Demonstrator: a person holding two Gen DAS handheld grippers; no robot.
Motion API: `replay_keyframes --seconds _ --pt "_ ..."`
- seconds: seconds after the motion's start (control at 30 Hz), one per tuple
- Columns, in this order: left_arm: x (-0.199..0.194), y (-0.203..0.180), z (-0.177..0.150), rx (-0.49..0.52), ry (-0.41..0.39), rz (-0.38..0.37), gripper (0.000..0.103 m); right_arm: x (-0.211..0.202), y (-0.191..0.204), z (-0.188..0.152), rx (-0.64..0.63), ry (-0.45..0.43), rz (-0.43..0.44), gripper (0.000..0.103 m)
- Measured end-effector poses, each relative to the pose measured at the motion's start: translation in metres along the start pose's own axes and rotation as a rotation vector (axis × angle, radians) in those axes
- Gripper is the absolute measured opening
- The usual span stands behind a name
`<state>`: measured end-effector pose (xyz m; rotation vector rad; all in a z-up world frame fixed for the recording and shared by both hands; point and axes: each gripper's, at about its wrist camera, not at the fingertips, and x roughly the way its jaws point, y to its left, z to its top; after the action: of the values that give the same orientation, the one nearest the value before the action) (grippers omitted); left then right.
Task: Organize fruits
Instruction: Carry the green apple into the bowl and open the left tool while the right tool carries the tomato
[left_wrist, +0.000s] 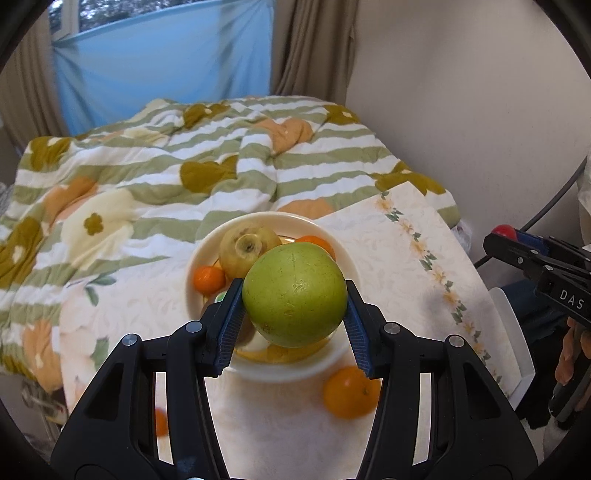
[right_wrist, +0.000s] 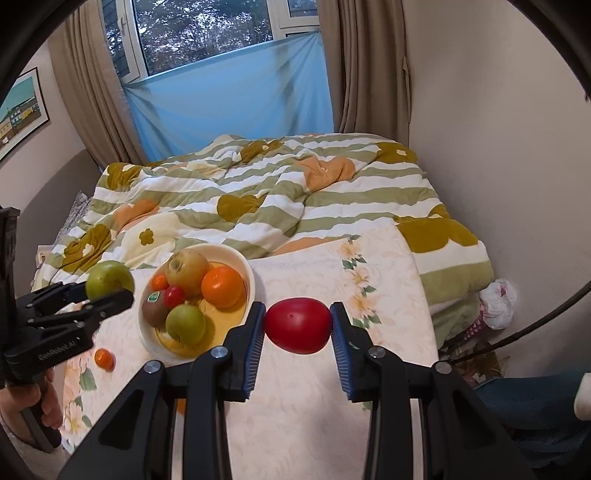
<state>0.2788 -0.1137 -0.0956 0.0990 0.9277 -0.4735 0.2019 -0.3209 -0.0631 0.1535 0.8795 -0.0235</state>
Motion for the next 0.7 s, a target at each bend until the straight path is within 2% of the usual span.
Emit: replay_keyframes --seconds 0.4,0.63,0.7 --pt "0.069 0.006 0.009 0.100 0.083 -0.050 0.058 0.046 0.011 0.012 0.035 0.049 -0.027 0.033" --pt "0.080 0.009 0.007 0.118 0.087 -0.083 0.059 0.057 0.014 0.015 0.042 0.063 -0.038 0.033" --pt "0.078 0.008 0.008 0.123 0.072 -0.100 0.066 0.058 0.015 0.015 0.041 0.065 -0.038 0.033"
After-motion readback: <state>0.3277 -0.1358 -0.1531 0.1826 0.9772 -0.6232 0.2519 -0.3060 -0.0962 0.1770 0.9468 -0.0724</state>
